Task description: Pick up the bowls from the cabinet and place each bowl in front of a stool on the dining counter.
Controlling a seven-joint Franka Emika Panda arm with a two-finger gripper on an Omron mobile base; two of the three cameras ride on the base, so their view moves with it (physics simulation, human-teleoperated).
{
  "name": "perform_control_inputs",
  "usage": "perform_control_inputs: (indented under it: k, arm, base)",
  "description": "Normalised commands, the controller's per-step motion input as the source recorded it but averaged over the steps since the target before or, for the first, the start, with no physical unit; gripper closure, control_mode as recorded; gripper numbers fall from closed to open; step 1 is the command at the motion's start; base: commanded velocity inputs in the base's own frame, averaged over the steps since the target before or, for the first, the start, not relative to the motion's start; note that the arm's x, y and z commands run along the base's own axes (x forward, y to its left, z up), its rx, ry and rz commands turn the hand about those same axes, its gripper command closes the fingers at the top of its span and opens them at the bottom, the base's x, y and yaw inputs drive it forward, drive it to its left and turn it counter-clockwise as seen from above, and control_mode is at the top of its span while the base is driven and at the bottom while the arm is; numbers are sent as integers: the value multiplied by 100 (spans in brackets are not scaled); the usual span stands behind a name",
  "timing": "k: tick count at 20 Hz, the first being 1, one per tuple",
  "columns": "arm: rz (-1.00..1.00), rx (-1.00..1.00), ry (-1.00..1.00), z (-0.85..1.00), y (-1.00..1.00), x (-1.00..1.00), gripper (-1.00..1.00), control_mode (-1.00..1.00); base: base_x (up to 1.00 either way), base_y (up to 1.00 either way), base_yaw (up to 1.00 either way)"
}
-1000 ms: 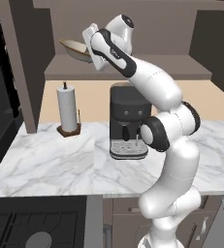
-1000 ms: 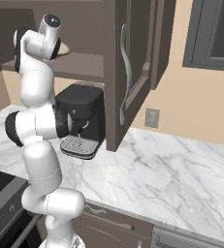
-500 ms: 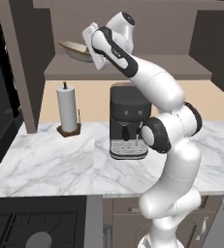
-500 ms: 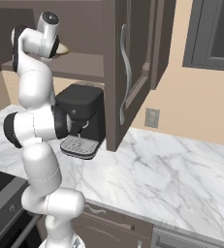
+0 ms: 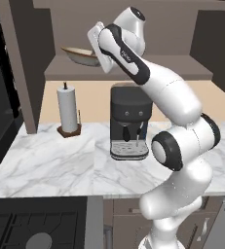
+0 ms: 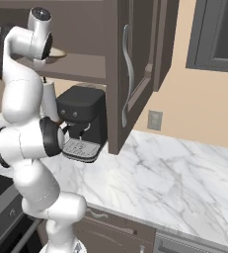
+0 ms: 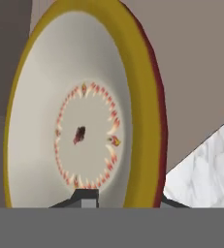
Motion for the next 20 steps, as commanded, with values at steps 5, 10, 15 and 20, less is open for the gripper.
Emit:
perform_control_inputs:
  k: [5, 10, 15, 20]
  arm:
    - [-2, 0, 0, -1, -44, -92, 100, -100]
    - [-1, 0, -3, 0, -56, -94, 100, -100]
    - [0, -2, -7, 0, -55, -99, 100, -100]
    - [0, -4, -13, -2, -53, -100, 100, -100]
  base:
    - [0, 0, 0]
    - [0, 0, 0]
    - [0, 0, 0]
    - [0, 0, 0]
